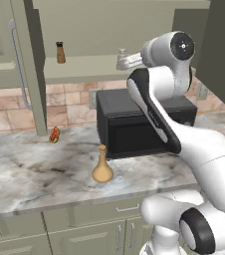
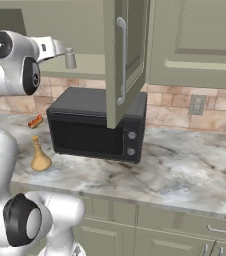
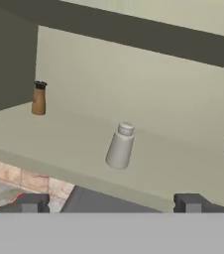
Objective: Pick the shaker and oil and vinegar bottle from the counter and place them in the cabinet.
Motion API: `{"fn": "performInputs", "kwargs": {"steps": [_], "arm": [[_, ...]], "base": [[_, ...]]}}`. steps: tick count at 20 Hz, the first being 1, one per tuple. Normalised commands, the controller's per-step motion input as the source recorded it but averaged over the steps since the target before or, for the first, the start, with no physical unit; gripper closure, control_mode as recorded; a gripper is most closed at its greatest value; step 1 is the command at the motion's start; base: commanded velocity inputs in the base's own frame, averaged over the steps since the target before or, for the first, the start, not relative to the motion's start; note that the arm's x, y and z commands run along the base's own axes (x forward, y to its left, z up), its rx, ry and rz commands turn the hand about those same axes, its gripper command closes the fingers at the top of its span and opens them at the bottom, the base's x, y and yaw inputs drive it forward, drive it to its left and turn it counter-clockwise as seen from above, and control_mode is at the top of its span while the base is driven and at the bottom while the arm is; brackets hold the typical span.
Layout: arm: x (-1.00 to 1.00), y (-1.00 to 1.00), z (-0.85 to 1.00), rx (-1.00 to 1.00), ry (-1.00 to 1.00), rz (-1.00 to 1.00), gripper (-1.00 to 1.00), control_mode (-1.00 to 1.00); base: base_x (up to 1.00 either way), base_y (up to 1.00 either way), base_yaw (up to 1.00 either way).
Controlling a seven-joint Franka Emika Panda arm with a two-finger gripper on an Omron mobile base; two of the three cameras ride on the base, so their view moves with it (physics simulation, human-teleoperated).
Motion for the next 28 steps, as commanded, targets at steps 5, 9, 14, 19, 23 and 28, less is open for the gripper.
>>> {"fn": "performInputs", "kwargs": {"steps": [5, 9, 14, 19, 23, 28], "arm": [[-0.99, 0.01, 0.0, 0.16, 0.05, -0.05, -1.0, -1.0], [-0.9, 0.1, 0.02, 0.17, 0.11, -0.06, -1.0, -1.0], [-0.82, 0.0, 0.07, 0.17, 0.13, -0.04, -1.0, -1.0], [-0.92, 0.0, 0.0, 0.16, 0.11, -0.03, -1.0, -1.0], [-0.88, 0.0, -0.07, 0.07, 0.02, -0.02, -1.0, -1.0], [-0.34, 0.06, -0.02, 0.0, 0.0, 0.0, -1.0, -1.0]], "base": [[0.0, 0.0, 0.0], [0.0, 0.0, 0.0], [0.0, 0.0, 0.0], [0.0, 0.0, 0.0], [0.0, 0.0, 0.0], [0.0, 0.0, 0.0]]}}
